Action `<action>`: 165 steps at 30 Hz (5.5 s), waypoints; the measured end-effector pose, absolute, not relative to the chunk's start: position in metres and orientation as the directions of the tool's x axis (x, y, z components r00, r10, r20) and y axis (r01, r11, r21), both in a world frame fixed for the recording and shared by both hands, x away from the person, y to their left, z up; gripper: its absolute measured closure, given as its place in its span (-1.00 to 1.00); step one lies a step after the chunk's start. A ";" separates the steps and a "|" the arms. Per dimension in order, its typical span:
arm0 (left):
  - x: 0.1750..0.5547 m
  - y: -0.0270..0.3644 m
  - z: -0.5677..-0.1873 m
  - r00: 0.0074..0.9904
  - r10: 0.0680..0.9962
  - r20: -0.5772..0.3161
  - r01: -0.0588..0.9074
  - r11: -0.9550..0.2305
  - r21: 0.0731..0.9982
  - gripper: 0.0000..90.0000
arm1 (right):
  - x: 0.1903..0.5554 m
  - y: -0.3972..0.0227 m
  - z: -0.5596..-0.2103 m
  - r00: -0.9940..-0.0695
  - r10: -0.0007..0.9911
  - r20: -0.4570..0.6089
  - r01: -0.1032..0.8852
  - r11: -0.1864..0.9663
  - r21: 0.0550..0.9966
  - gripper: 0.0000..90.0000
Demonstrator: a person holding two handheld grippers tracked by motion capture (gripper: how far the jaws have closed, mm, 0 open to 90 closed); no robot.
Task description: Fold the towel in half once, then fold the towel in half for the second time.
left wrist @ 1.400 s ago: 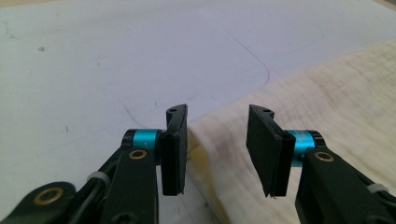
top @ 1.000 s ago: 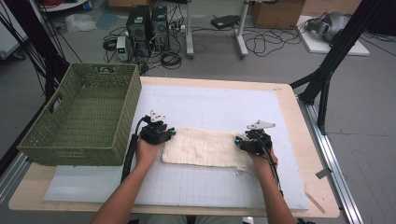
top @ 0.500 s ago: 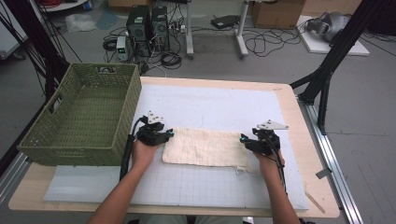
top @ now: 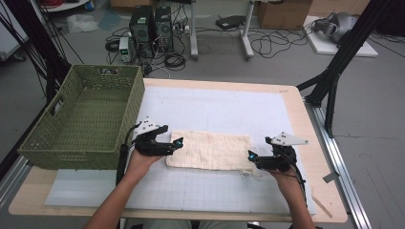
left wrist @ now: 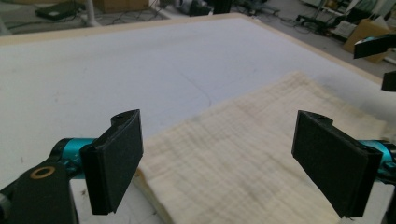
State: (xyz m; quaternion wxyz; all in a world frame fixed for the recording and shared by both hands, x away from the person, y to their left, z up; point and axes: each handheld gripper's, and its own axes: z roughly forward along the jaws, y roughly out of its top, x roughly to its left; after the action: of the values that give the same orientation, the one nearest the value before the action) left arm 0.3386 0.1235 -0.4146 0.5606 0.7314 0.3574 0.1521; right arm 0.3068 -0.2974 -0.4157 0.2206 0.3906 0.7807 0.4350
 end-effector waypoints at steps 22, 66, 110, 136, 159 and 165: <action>0.330 0.128 -0.417 0.707 0.686 -0.170 0.340 -0.119 0.933 -0.60 | 0.299 -0.294 -0.407 -0.609 0.792 -0.042 0.364 0.327 0.872 -0.74; 0.407 0.110 -0.405 0.656 0.743 -0.137 0.454 -0.242 0.857 -0.15 | 0.303 -0.296 -0.409 -0.628 0.778 0.003 0.402 0.321 0.857 -0.74; 0.407 0.107 -0.442 0.676 0.723 -0.141 0.529 -0.343 0.777 0.90 | 0.381 -0.286 -0.426 -0.588 0.808 0.036 0.551 0.368 0.749 -0.17; 0.396 0.119 -0.429 0.661 0.729 -0.177 0.451 -0.198 0.870 0.90 | 0.390 -0.268 -0.429 -0.611 0.784 -0.108 0.444 0.453 0.773 0.87; 0.347 0.123 -0.428 0.712 0.681 -0.173 0.420 -0.215 0.882 0.89 | 0.333 -0.279 -0.424 -0.678 0.728 -0.101 0.330 0.424 0.844 0.86; 0.338 0.123 -0.430 0.720 0.672 -0.170 0.412 -0.219 0.884 0.88 | 0.321 -0.282 -0.426 -0.685 0.722 -0.095 0.323 0.419 0.849 0.85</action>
State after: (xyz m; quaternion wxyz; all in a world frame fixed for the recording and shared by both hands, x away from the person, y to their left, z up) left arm 0.3385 0.1230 -0.4300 0.5163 0.7705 0.3520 0.1259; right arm 0.3208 -0.2821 -0.4265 0.2310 0.3226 0.8100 0.4318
